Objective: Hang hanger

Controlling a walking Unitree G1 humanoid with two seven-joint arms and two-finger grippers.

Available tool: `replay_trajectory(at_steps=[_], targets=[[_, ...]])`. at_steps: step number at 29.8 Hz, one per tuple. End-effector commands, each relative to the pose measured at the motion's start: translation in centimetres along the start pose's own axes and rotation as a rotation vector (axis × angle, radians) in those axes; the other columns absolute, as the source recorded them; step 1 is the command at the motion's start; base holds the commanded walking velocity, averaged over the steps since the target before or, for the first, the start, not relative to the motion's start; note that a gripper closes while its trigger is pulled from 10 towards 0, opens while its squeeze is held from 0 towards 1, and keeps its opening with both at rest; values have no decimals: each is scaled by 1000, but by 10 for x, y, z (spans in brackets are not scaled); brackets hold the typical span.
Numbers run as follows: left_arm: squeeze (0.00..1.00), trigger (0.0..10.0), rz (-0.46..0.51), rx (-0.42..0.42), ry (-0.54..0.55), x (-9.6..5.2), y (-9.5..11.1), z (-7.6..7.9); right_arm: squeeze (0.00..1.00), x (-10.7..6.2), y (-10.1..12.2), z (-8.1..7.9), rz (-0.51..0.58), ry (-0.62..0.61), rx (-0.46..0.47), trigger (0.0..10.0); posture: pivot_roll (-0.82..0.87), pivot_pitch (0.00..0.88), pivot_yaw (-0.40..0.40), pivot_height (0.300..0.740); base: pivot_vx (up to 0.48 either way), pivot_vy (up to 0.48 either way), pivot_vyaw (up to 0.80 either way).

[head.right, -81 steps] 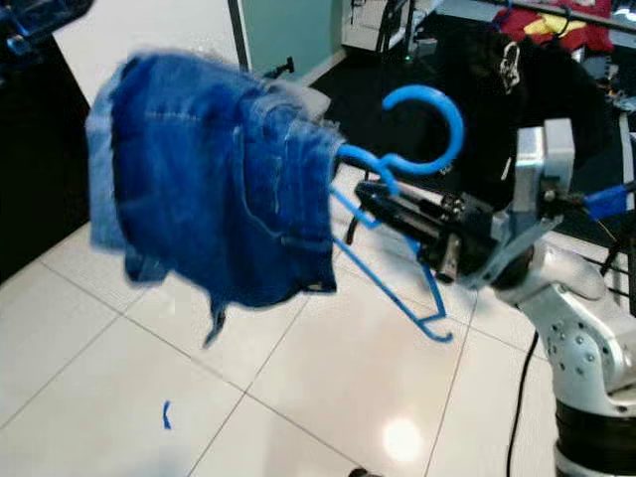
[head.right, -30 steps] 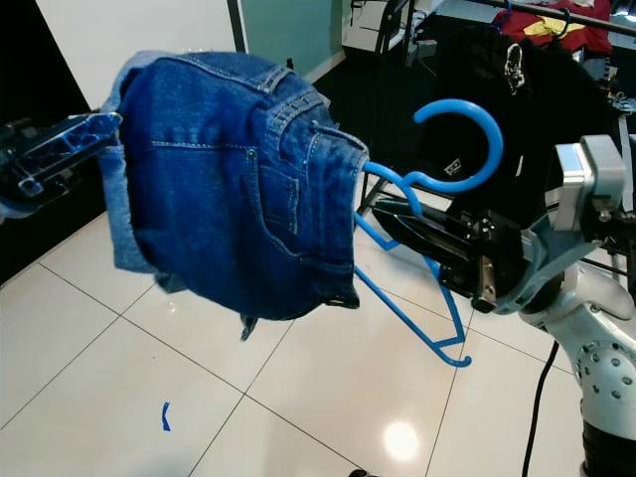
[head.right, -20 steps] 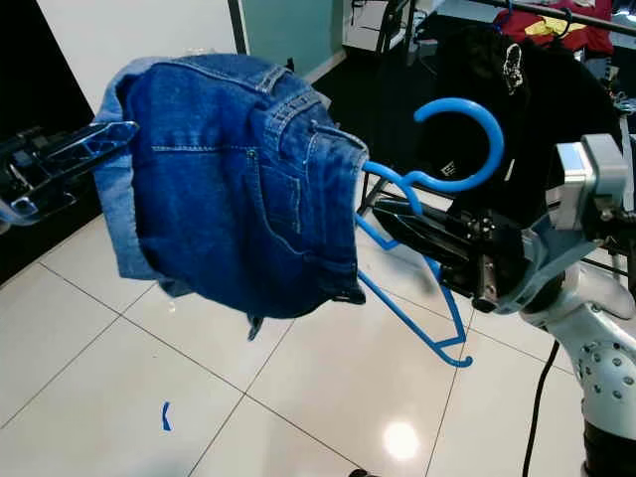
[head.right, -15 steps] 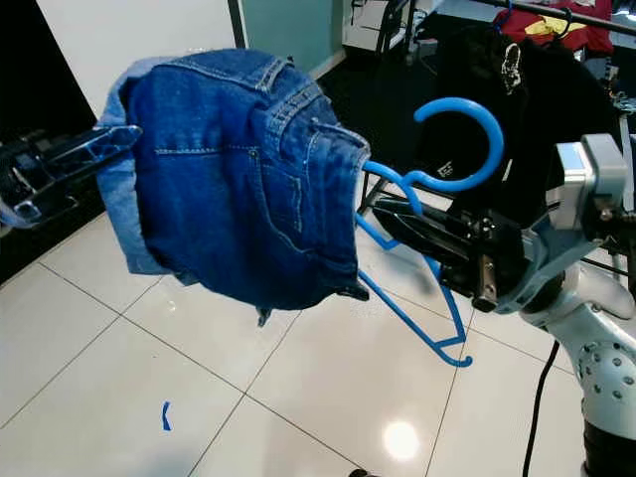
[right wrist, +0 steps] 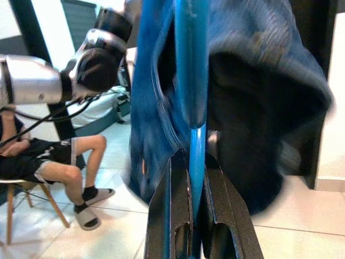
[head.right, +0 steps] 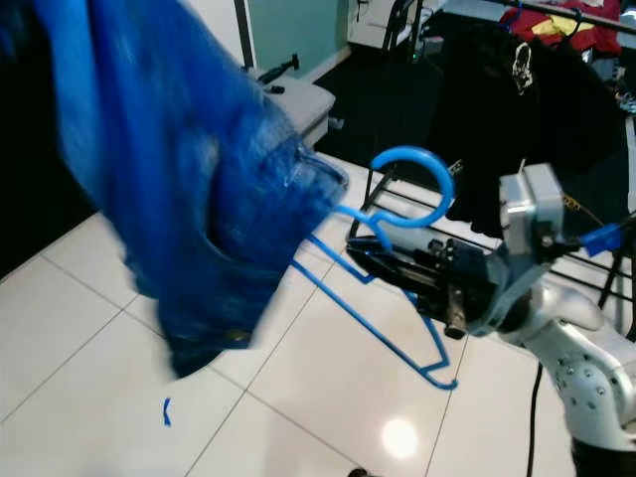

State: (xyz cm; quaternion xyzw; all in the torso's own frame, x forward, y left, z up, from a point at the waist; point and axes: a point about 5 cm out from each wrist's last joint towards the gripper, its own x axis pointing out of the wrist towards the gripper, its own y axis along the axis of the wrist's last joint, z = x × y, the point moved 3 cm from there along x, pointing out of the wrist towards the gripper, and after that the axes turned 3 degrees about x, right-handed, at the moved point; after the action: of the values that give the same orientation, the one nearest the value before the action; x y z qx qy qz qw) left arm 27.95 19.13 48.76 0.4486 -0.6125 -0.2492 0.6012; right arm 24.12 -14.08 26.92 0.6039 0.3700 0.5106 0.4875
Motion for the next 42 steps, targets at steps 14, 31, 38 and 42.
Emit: replay_trajectory(at_steps=[14, 31, 38, 42], targets=[[0, 0, 0, -257, 298, -19, -63, -51, 0, 9, 21, -5, 93, 32, -87, 10000, 102, 116, 41, 740, 0, 0, 0], [0, 0, 94, -248, 603, -99, -57, -71, 0, -5, 36, -1, 124, -24, -143, 10000, 98, 122, 30, 740, 0, 0, 0], [0, 3255, -54, -261, 368, -97, -85, -26, 0, -4, 38, 2, 125, -14, -136, 10000, 103, 129, 16, 740, 0, 0, 0], [0, 8745, -127, -283, 217, -87, -102, 0, 0, -3, 37, 2, 125, -7, -129, 10000, 104, 131, 12, 740, 0, 0, 0]])
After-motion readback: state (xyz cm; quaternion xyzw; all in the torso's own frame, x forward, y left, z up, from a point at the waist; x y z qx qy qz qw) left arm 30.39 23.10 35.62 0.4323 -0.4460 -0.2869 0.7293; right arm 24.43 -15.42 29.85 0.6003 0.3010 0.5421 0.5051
